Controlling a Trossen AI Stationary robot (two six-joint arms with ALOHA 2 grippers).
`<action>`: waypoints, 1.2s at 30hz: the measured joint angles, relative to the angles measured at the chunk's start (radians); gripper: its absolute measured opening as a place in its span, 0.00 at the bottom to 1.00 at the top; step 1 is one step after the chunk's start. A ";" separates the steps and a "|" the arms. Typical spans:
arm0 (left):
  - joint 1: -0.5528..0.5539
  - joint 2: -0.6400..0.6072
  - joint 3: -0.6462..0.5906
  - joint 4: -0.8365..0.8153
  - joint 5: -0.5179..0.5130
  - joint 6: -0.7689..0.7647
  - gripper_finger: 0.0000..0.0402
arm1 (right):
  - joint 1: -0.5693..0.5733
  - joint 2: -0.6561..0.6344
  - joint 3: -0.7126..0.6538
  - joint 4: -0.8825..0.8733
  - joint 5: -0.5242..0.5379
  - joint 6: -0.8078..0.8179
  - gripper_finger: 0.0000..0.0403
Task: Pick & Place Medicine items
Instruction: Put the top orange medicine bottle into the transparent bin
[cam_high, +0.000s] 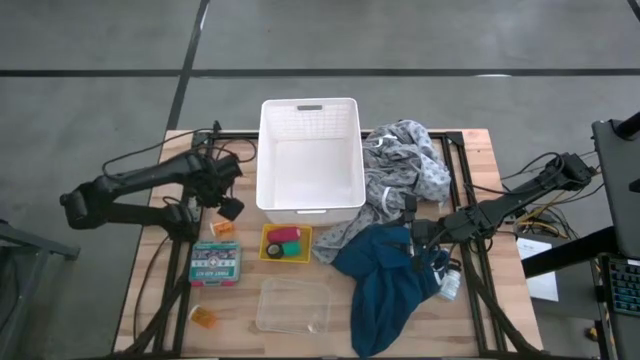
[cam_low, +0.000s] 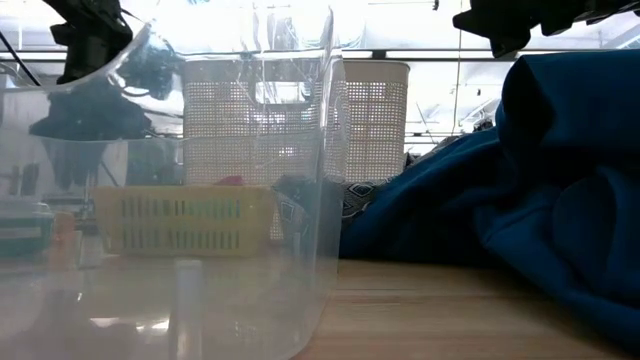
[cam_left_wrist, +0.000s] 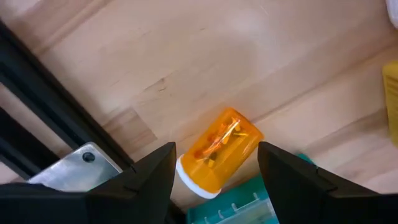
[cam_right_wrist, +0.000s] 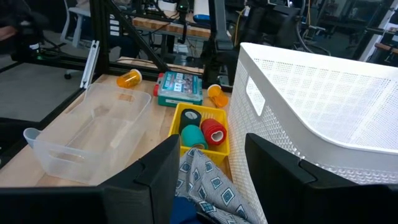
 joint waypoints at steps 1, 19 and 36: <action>-0.006 0.000 -0.004 0.000 0.007 0.010 0.58 | 0.000 0.000 0.000 0.000 0.000 0.000 0.44; -0.078 0.001 -0.138 0.158 0.064 0.046 0.58 | 0.000 0.000 0.000 0.000 0.000 0.000 0.44; -0.079 0.002 -0.189 0.196 0.075 0.066 0.58 | 0.000 0.000 0.000 0.000 0.000 0.000 0.45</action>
